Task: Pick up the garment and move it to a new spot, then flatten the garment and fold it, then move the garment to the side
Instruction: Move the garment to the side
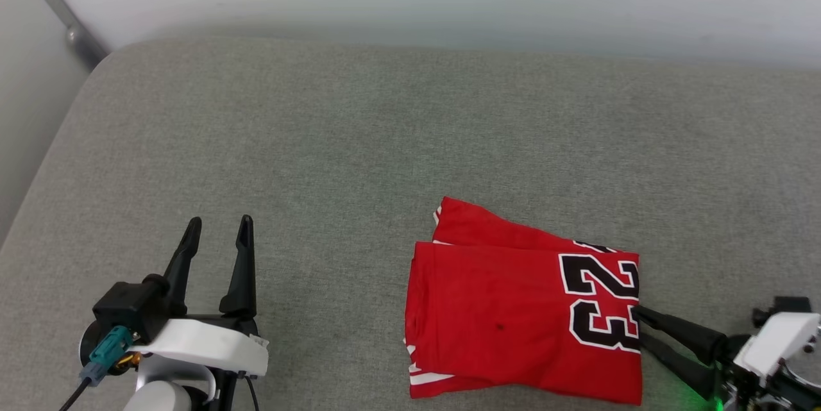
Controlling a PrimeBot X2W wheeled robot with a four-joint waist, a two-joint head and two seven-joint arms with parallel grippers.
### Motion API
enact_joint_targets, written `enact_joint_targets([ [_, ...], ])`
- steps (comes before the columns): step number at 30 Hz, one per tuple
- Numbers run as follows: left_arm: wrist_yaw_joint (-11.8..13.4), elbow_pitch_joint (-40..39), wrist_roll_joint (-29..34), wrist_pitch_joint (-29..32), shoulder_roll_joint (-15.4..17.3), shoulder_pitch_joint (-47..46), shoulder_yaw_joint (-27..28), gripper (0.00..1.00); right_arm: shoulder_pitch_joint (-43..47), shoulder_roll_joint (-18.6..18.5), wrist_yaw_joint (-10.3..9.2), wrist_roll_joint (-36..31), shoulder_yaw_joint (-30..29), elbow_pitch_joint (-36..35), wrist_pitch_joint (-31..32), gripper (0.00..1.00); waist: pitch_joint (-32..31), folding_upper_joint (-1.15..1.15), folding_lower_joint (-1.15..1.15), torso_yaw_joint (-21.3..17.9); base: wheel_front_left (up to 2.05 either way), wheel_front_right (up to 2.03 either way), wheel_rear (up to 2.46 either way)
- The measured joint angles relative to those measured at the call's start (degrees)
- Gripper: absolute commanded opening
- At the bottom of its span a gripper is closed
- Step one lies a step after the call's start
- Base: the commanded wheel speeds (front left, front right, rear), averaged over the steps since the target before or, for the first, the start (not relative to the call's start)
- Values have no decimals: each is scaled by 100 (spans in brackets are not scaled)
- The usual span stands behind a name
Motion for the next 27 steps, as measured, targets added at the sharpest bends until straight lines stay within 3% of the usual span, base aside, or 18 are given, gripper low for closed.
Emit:
enact_joint_targets([
  [3, -81, 52, 58, -1, -32, -70, 86, 100, -189, -32, -1, 503, 388, 313, -57, 100, 79, 0, 0, 82, 0, 0, 0],
  [8, -191, 132, 171, -7, -126, -106, 165, 100, -362, -85, -10, 628, 931, 526, -308, 100, 144, 0, 0, 149, 0, 0, 0],
  [9, -202, 151, 201, -7, -141, -108, 180, 100, -378, -92, -10, 636, 1033, 531, -333, 49, 142, 0, 0, 154, 0, 0, 0],
  [10, -229, 162, 212, -7, -153, -109, 194, 100, -385, -90, -10, 635, 1132, 520, -368, 27, 136, 0, 0, 154, 0, 0, 0],
  [11, -242, 171, 230, -8, -160, -109, 209, 100, -385, -85, -10, 634, 1210, 491, -415, 0, 128, 0, 0, 153, 0, 0, 0],
  [16, -292, 227, 309, -8, -178, -80, 269, 100, -336, -36, -9, 69, 1567, 60, -703, 0, 14, 0, 0, 83, 0, 0, 0],
  [20, -341, 247, 357, -14, -166, -57, 286, 100, -163, -412, -8, -1176, 2040, -494, -1112, 0, -75, 0, 0, -53, 0, 0, 0],
  [27, -364, 207, 399, -15, -211, 13, 287, 100, -112, -730, 0, -2827, 2555, -1170, -1216, 0, -170, 0, 0, -535, 0, 0, 0],
])
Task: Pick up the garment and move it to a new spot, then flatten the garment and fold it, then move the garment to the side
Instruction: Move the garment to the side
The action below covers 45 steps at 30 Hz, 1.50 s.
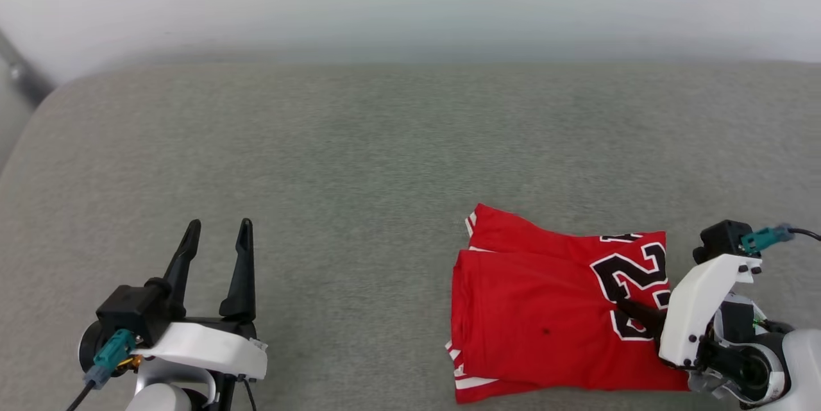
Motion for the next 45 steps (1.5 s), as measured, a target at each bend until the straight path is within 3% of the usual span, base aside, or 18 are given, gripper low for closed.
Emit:
enact_joint_targets([
  [5, -23, -92, 9, 0, -14, 14, 60, 100, -80, -57, 0, -659, 108, -127, -14, 0, 43, 0, 0, -548, 0, 0, 0],
  [10, -11, -401, 132, 48, 241, -48, 165, 100, -514, -58, 0, -890, 192, -68, -243, 0, 240, 0, 0, -1261, 0, 0, 0],
  [15, -45, -947, 321, 324, 600, -498, 178, 100, -969, -77, 0, -1021, 126, 411, -894, 0, 699, 0, 0, -1950, 0, 0, 0],
  [22, -137, -1774, 557, 858, 995, -1165, 111, 100, -1793, -116, 1, -1414, -52, 1160, -1734, 0, 1690, 0, 1, -2550, 0, 0, 0],
  [31, -279, -2582, 689, 1394, 1255, -1751, -46, 100, -3189, -515, 1, -2220, -1015, 2112, -2732, 0, 2872, 0, 1, -2787, 0, 0, 0],
  [40, -321, -2878, 751, 1484, 1289, -2125, -110, 100, -3944, -722, 1, -3082, -2316, 2693, -3621, 0, 3469, 0, 1, -2405, 0, 0, 0],
  [41, -312, -2874, 749, 1473, 1282, -2129, -109, 100, -3965, -716, 1, -3212, -2452, 2733, -3765, 39, 3500, 0, 1, -2354, 0, 0, 0],
  [42, -308, -2867, 745, 1441, 1279, -2152, -109, 100, -3979, -702, 1, -3351, -2569, 2771, -3905, 100, 3526, 0, 1, -2306, 0, 0, 0],
  [45, -312, -2852, 744, 1402, 1262, -2211, -127, 100, -4024, -628, 1, -3791, -2966, 2886, -4233, 100, 3576, 0, 1, -2192, 0, 0, 0],
])
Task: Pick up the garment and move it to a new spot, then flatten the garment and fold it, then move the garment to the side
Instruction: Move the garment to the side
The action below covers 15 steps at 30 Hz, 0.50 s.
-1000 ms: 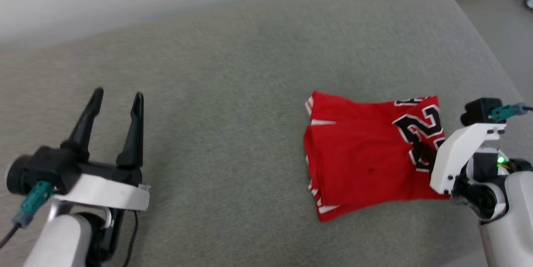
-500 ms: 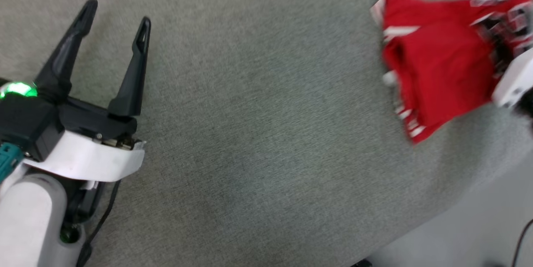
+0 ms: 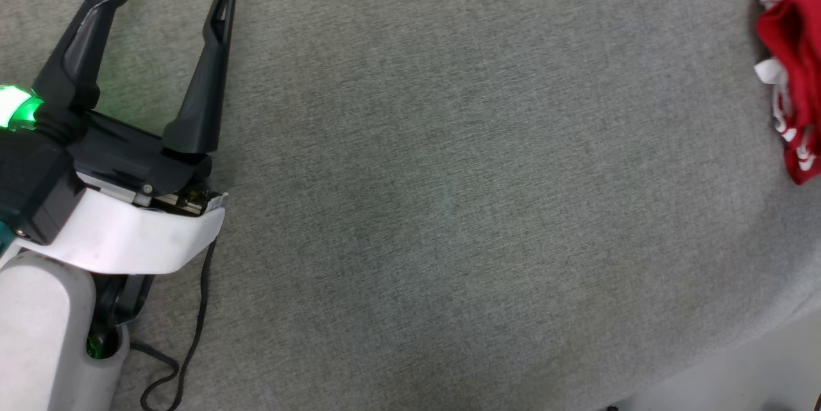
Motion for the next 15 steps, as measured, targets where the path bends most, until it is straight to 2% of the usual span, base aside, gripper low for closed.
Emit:
enact_joint_targets([
  [4, 22, 98, 0, -79, -32, 14, -29, 100, -11, 49, 0, -494, -375, 85, -350, 100, -90, 0, 0, 44, 0, 0, 0],
  [7, 55, 254, -43, -200, -105, 135, -42, 100, 5, 23, 0, -672, -428, 169, -577, 100, -262, 0, 0, 35, 0, 0, 0],
  [15, 163, 879, -234, -679, -447, 641, -153, 100, 728, -189, 0, -817, 129, 254, -985, 100, -1058, 0, -1, 74, 0, 0, 0],
])
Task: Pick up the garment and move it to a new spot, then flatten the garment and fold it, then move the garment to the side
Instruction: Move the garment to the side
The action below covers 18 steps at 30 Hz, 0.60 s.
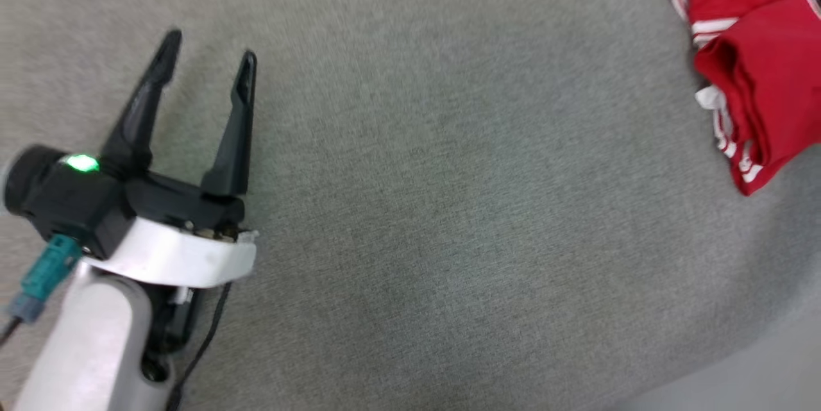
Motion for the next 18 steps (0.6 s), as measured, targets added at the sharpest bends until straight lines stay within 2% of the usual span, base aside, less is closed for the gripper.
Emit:
enact_joint_targets([
  [5, 104, 374, -130, -210, -241, 349, -69, 100, 726, 21, 0, 263, 608, -182, -136, 100, -628, 0, 0, 126, 0, 0, 0],
  [8, 171, 556, -194, -298, -331, 521, -76, 100, 1245, 191, 0, 478, 1044, -450, -172, 100, -975, 0, 0, 261, 0, 0, 0],
  [18, 348, 1079, -374, -470, -539, 1093, -32, 100, 2579, 697, 0, 1255, 2290, -1880, 35, 100, -1827, 0, -1, 943, 0, 0, 0],
])
